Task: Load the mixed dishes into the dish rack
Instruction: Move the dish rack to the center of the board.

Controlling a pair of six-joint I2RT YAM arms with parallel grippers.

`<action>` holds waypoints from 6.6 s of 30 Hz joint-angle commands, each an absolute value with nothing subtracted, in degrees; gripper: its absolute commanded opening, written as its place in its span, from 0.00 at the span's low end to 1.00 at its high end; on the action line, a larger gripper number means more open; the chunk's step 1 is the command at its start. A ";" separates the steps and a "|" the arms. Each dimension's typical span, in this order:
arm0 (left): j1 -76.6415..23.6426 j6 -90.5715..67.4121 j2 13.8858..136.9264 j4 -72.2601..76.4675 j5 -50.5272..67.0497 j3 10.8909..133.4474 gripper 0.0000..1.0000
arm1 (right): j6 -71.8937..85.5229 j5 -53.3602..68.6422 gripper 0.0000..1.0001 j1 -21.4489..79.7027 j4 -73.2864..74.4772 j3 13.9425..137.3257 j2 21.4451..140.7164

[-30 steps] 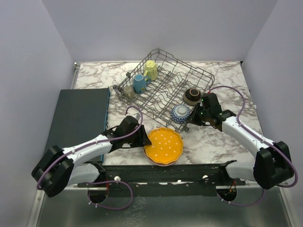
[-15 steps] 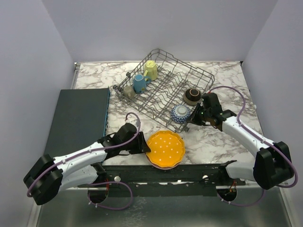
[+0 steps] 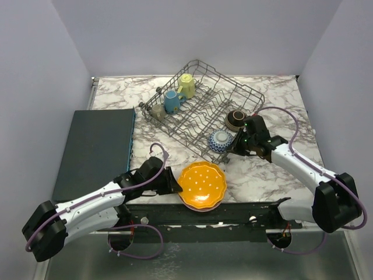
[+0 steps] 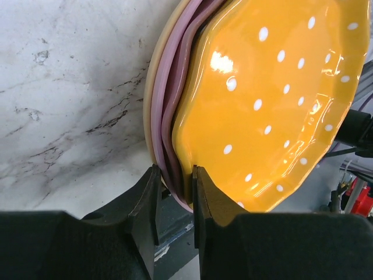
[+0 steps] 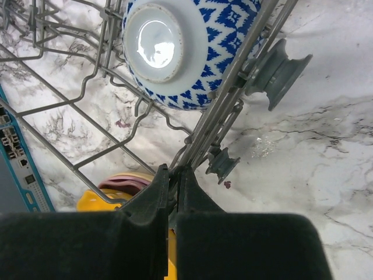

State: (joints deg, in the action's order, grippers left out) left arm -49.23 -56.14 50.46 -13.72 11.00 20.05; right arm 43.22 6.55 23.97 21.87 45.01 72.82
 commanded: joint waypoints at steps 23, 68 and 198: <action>-50.18 -57.88 39.15 -19.29 14.99 21.71 0.22 | 47.53 5.03 0.00 40.49 15.19 57.96 90.00; -50.23 -53.96 43.66 -22.86 8.49 28.74 0.54 | 44.29 1.89 0.37 44.90 20.12 75.94 97.10; -24.10 -32.69 88.45 -33.79 5.42 66.44 0.22 | 20.04 -3.52 0.03 4.91 32.01 78.22 99.09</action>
